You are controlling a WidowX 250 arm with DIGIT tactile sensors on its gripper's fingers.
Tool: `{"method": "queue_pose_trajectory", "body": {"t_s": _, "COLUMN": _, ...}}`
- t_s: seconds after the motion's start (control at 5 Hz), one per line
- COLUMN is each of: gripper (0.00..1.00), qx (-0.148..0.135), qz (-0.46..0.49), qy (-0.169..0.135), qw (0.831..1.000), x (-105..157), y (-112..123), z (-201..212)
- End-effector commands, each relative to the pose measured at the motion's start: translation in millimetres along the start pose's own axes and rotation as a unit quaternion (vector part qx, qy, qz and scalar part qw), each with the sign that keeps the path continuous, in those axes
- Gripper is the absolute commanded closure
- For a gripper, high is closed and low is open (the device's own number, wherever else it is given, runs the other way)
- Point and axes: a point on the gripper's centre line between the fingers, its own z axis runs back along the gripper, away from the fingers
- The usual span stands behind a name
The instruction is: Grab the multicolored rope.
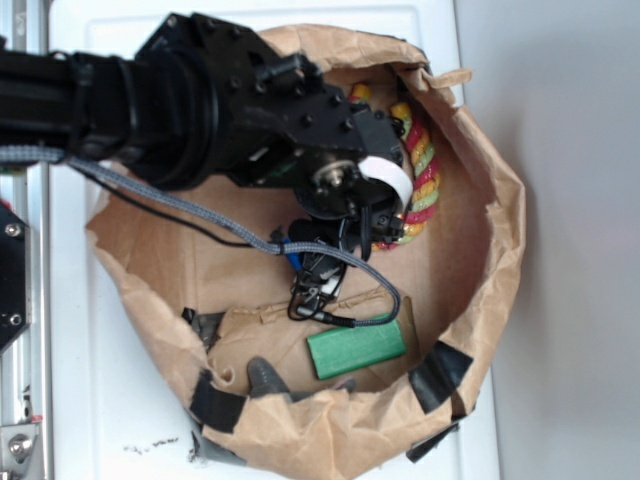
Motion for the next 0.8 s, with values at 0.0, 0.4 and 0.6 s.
{"method": "queue_pose_trajectory", "body": {"t_s": 0.0, "gripper": 1.00, "qx": 0.003, "qz": -0.017, "qy": -0.001, "qw": 1.000, "x": 0.0, "y": -9.7, "z": 3.3}}
{"method": "queue_pose_trajectory", "body": {"t_s": 0.4, "gripper": 1.00, "qx": -0.011, "qz": -0.011, "qy": -0.005, "qw": 1.000, "x": 1.6, "y": -7.2, "z": 7.1}}
{"method": "queue_pose_trajectory", "body": {"t_s": 0.6, "gripper": 1.00, "qx": -0.018, "qz": -0.010, "qy": -0.009, "qw": 1.000, "x": 1.2, "y": -7.0, "z": 8.2}}
